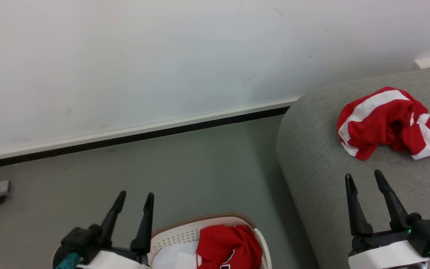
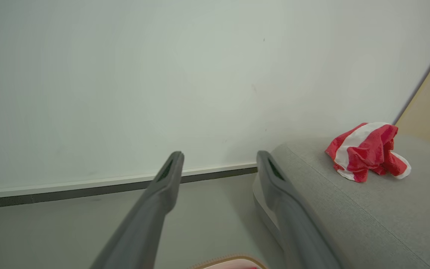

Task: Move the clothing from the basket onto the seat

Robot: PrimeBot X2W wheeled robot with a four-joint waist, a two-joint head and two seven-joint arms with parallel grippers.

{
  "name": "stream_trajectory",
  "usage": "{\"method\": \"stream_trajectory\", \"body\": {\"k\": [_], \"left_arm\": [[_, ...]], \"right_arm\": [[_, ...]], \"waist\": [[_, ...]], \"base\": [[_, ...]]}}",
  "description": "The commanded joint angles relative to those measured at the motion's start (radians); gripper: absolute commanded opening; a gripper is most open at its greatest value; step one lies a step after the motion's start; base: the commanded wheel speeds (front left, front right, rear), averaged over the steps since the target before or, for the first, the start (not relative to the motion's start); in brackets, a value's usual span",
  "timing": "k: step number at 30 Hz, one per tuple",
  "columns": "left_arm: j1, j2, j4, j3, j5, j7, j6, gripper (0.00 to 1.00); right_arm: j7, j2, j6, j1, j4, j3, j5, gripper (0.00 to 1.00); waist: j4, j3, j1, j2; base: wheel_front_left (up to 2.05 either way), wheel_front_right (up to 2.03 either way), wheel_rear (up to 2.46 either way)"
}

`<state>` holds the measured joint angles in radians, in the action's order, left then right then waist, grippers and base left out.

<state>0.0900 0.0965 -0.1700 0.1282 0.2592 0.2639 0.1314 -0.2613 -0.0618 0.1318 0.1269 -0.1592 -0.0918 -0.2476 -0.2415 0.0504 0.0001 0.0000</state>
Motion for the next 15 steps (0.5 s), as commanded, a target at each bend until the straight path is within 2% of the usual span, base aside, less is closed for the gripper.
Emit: {"method": "stream_trajectory", "body": {"k": [1,7,15], "left_arm": [[0.01,0.012,-0.011,0.006,0.006,0.0,-0.001,1.0],[0.066,0.067,-0.137,0.14,0.036,-0.004,-0.001,1.0],[0.18,0.136,-0.28,0.317,0.093,-0.068,-0.001,1.0]], "right_arm": [[-0.002,-0.002,-0.002,0.007,0.004,0.002,-0.001,1.0],[-0.002,0.008,-0.002,0.026,0.036,0.009,-0.009,1.0],[-0.002,0.013,-0.002,0.062,0.073,0.002,-0.02,1.0]], "waist": [[-0.034,0.019,-0.0001,0.0],[-0.102,0.063,-0.0001,0.0],[-0.162,0.157,-0.0001,0.0]], "base": [[0.0,0.0,0.0],[0.0,0.0,0.0],[0.0,0.0,0.0]]}}
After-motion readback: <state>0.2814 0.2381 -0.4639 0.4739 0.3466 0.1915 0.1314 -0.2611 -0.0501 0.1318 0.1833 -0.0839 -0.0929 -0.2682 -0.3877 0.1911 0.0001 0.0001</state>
